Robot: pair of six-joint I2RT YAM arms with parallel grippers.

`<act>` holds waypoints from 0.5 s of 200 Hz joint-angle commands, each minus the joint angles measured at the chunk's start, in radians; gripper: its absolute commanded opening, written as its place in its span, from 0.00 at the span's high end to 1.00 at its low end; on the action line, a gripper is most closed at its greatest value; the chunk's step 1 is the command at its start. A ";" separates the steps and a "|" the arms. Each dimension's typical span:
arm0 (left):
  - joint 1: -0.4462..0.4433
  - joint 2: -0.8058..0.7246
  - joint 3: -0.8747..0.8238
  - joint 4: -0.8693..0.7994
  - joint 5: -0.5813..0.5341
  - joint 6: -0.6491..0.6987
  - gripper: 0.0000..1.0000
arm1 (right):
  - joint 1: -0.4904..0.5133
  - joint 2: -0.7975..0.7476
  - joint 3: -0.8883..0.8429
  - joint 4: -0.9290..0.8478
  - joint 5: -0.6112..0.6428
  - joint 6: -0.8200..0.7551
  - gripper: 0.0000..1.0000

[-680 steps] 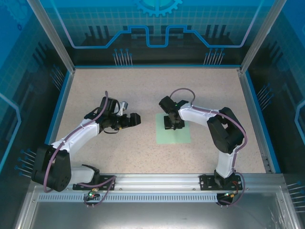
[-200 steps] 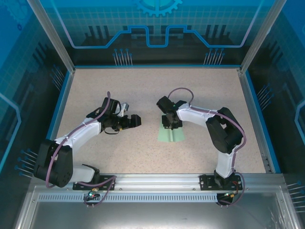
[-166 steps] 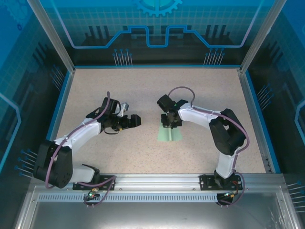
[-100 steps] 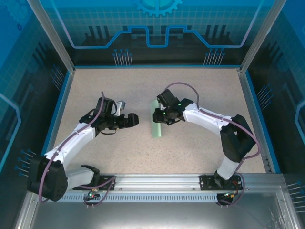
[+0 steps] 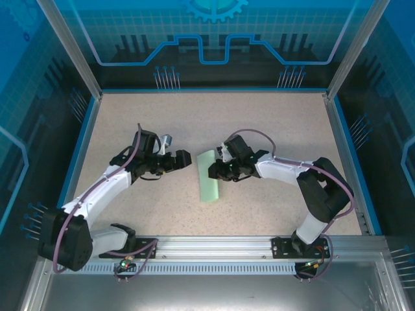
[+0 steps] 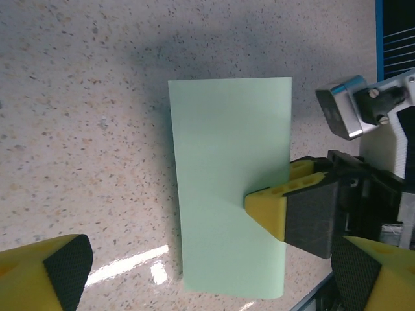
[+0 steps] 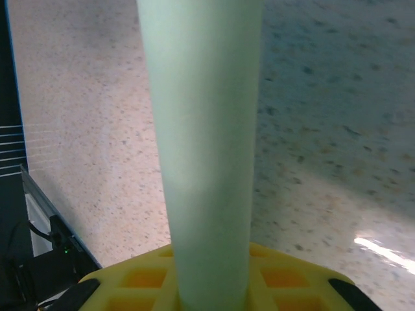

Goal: Fold a paper plane with a square sheet of paper (pick it up from the middle)
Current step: Fold the square sheet of paper in half at the center of the table.

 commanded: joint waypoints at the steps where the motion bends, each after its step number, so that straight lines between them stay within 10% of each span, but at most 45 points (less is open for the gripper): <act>1: -0.040 0.028 -0.016 0.077 0.032 -0.067 0.01 | -0.042 0.017 -0.040 0.066 -0.081 -0.034 0.76; 100: -0.180 0.155 -0.066 0.293 -0.004 -0.224 0.07 | -0.166 0.057 -0.122 0.034 -0.178 -0.181 0.69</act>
